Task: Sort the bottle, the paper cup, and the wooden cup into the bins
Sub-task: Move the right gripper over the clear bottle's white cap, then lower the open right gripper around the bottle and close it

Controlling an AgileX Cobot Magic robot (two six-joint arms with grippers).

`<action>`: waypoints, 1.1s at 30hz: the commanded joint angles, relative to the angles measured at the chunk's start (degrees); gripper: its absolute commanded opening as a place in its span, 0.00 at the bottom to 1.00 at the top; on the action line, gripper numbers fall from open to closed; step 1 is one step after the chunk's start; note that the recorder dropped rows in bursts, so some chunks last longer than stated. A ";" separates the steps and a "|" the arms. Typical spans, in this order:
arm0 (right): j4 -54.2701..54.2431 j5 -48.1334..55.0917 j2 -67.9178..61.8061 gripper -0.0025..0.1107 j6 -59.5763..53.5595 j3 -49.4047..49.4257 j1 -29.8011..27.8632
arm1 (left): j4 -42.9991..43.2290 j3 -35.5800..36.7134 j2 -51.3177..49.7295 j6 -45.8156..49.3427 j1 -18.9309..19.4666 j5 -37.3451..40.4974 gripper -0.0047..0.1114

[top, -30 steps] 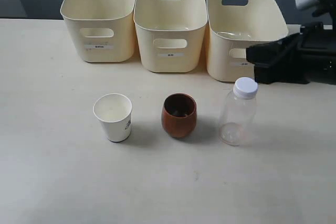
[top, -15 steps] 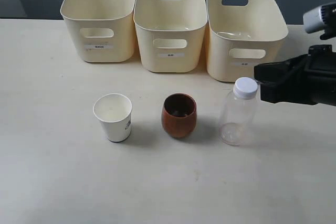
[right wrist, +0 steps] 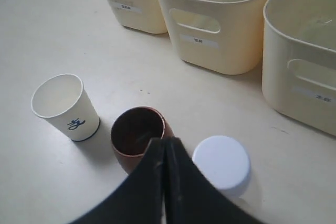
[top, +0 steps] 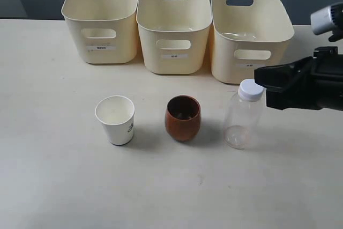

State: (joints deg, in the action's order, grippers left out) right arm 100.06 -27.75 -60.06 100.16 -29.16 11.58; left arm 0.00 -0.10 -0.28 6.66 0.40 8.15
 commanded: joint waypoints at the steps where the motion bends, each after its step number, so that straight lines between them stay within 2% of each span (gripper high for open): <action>1: -0.11 -2.98 0.30 0.02 -2.02 0.26 -0.09 | 0.00 0.10 0.28 -0.08 0.03 -0.43 0.04; 7: -0.11 -5.17 0.30 0.02 -2.15 0.26 -0.09 | 0.00 0.10 0.28 -0.08 0.03 -0.43 0.04; 9: -0.11 -5.76 0.30 0.05 -2.15 0.26 -0.09 | 0.00 0.10 0.28 -0.08 0.03 -0.43 0.04; 13: -0.11 -5.94 0.30 0.30 -2.15 0.26 -0.09 | 0.00 0.10 0.28 -0.08 0.03 -0.43 0.04; 16: -0.11 -4.31 0.30 0.55 -0.64 0.26 -0.09 | 0.00 0.10 0.28 -0.08 0.03 -0.43 0.04; 18: -0.11 -3.18 0.30 0.64 0.44 0.26 -0.09 | 0.00 0.10 0.28 -0.08 0.03 -0.43 0.04; 24: -0.11 -3.58 0.30 0.64 0.44 0.26 -0.09 | 0.00 0.10 0.28 -0.08 0.03 -0.43 0.04; 29: -0.23 3.20 0.30 0.64 -0.07 0.26 -0.09 | 0.00 0.10 0.28 -0.08 0.03 -0.43 0.04; 33: -0.93 2.98 0.30 0.64 0.04 0.26 -0.09 | 0.00 0.10 0.28 -0.08 0.03 -0.43 0.04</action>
State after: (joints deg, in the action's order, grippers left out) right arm 99.62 -25.40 -60.06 100.33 -29.16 11.58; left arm 0.00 -0.10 -0.28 6.66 0.40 8.15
